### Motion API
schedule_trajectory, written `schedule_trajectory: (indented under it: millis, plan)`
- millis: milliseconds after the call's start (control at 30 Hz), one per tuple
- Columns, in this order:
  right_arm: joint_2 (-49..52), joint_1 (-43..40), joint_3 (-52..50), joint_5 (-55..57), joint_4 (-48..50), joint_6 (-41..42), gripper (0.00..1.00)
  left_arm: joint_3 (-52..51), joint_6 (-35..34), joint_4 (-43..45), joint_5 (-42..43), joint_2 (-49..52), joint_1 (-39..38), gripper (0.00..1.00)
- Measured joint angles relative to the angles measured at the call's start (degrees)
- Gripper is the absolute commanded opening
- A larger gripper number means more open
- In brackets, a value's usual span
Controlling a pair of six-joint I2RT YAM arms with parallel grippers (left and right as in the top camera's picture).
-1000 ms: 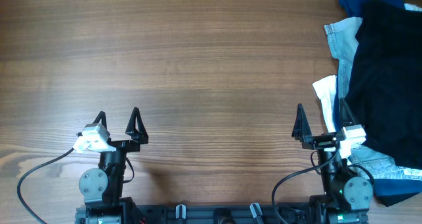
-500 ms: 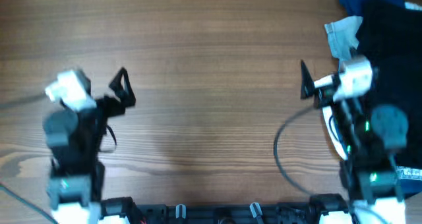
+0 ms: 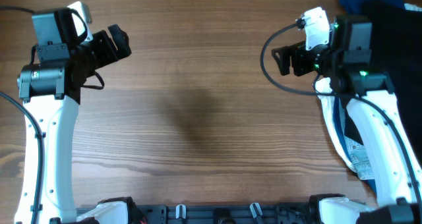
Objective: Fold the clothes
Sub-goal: 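Raise both arms and reach the right gripper into the clothes pile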
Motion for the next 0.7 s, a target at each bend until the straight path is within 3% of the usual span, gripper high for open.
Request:
schedule_trajectory:
  millis: [167, 300, 500, 700]
  plan:
    - [2.8, 0.0, 0.0, -0.9, -0.4, 4.4, 1.0, 0.0, 0.1, -3.7, 3.3, 0.0, 0.0, 1.0]
    - [2.9, -1.4, 0.0, 8.9, -3.5, 11.6, 1.0, 0.0, 0.1, -5.0, 4.2, 0.0, 0.0, 1.0]
    - [3.3, -12.1, 0.1, 21.4, -5.7, 18.6, 0.99, 0.0, 0.2, -5.4, 4.4, 0.0, 0.0, 1.0]
    - [7.6, -19.6, 0.1, 23.6, -6.0, 19.5, 0.98, 0.0, 0.2, -5.5, 4.4, 0.0, 0.0, 1.0]
